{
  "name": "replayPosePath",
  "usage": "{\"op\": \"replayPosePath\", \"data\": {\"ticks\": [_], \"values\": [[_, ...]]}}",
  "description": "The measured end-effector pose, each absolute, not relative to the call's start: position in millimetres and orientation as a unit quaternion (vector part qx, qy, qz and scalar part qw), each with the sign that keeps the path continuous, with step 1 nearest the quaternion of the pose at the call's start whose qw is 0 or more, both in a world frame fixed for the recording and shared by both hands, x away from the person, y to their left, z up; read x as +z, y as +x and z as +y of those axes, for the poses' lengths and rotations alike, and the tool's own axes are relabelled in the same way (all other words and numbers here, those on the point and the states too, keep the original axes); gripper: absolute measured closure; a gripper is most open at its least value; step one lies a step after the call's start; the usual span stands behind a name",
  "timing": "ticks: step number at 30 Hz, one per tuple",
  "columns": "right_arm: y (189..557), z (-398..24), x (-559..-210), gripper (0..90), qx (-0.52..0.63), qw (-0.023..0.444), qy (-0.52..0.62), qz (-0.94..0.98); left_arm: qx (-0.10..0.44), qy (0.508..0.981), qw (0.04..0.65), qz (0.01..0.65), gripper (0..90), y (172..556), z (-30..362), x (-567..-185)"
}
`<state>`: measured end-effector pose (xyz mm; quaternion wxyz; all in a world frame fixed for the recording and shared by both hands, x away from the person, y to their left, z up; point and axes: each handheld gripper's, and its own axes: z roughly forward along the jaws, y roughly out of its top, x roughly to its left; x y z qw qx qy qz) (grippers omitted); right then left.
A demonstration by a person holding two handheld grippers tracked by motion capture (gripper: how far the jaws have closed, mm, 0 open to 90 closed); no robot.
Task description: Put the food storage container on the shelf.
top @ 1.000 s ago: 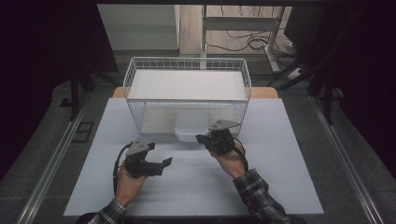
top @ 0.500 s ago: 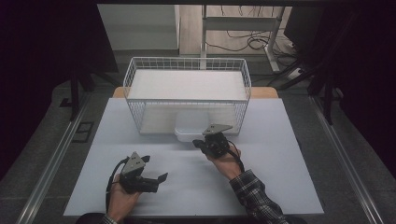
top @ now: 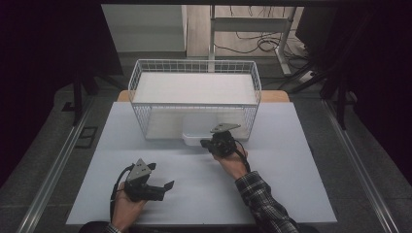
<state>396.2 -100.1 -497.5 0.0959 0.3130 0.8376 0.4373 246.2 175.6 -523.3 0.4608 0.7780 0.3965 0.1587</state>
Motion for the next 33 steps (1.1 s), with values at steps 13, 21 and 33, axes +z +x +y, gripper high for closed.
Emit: {"op": "replayPosePath", "data": {"ticks": [13,21,33], "values": [[419,-87,-497,88.9,0.433,0.108,0.321,0.836,0.155,0.779,0.461,0.397,5.4,247,176,-524],[430,-81,-497,88.9,0.429,0.115,0.324,0.836,0.153,0.779,0.461,0.397,5.4,247,175,-525],[439,-80,-500,88.6,0.424,0.115,0.336,0.833,0.146,0.775,0.466,0.400,5.6,248,176,-525]]}}
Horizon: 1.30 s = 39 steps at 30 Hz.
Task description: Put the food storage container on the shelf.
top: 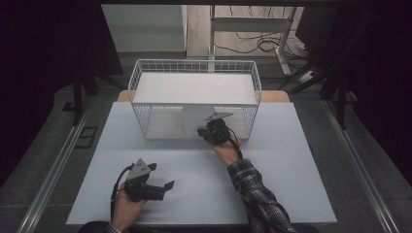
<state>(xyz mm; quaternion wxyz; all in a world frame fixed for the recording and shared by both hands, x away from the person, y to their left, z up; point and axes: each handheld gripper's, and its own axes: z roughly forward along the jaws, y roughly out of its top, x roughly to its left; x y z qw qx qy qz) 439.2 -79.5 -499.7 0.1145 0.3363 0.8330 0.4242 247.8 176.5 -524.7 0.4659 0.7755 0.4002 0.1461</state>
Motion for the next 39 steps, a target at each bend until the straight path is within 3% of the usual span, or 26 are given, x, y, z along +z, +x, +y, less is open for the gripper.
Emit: {"op": "replayPosePath", "data": {"ticks": [11,28,33,39], "values": [[426,-78,-498,68.9,0.424,0.113,0.319,0.840,0.139,0.772,0.475,0.398,5.4,248,177,-525],[399,-92,-495,25.3,0.423,0.106,0.290,0.852,0.140,0.774,0.481,0.388,3.9,249,177,-526],[389,-98,-490,18.2,0.429,0.104,0.280,0.852,0.138,0.771,0.484,0.389,3.9,249,179,-525],[374,-110,-485,16.2,0.433,0.098,0.274,0.853,0.140,0.771,0.483,0.390,3.9,249,180,-525]]}}
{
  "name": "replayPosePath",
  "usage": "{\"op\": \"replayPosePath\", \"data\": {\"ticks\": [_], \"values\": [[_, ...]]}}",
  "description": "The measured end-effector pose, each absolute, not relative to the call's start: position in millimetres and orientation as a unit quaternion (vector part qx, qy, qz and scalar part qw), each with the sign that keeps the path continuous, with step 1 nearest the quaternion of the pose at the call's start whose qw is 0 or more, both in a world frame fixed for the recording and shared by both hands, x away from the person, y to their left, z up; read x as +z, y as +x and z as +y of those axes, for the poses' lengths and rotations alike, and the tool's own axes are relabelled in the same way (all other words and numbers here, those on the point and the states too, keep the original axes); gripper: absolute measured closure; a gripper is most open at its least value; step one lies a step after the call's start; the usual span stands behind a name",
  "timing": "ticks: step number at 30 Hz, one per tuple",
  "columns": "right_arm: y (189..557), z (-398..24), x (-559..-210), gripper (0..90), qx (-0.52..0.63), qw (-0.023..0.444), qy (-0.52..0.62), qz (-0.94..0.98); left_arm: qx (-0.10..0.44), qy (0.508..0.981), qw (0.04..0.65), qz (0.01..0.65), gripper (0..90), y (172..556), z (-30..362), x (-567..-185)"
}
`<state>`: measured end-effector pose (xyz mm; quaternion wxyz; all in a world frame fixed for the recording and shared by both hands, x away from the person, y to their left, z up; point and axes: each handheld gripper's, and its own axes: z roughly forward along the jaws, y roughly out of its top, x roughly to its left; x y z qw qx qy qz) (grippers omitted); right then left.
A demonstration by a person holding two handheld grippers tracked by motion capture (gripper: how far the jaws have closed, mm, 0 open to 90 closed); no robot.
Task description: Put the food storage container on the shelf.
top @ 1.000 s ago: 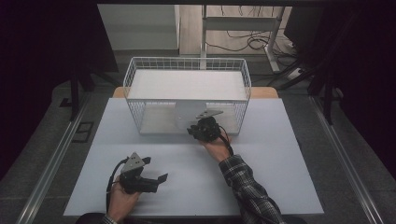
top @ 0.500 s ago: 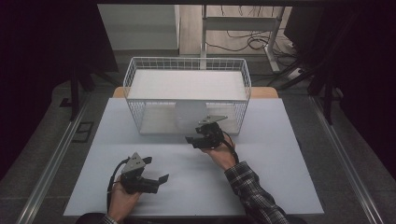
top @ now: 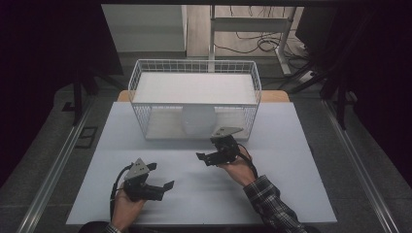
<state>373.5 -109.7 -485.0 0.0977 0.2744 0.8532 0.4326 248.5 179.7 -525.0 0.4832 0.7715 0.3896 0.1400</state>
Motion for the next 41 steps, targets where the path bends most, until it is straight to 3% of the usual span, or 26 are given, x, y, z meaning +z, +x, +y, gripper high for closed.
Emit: {"op": "replayPosePath", "data": {"ticks": [32,41], "values": [[292,-226,-494,5.7,0.421,0.152,0.331,0.831,0.165,0.780,0.463,0.387,3.6,247,189,-524],[289,-236,-509,1.8,0.400,0.139,0.342,0.839,0.163,0.782,0.458,0.390,2.5,249,189,-526]]}}
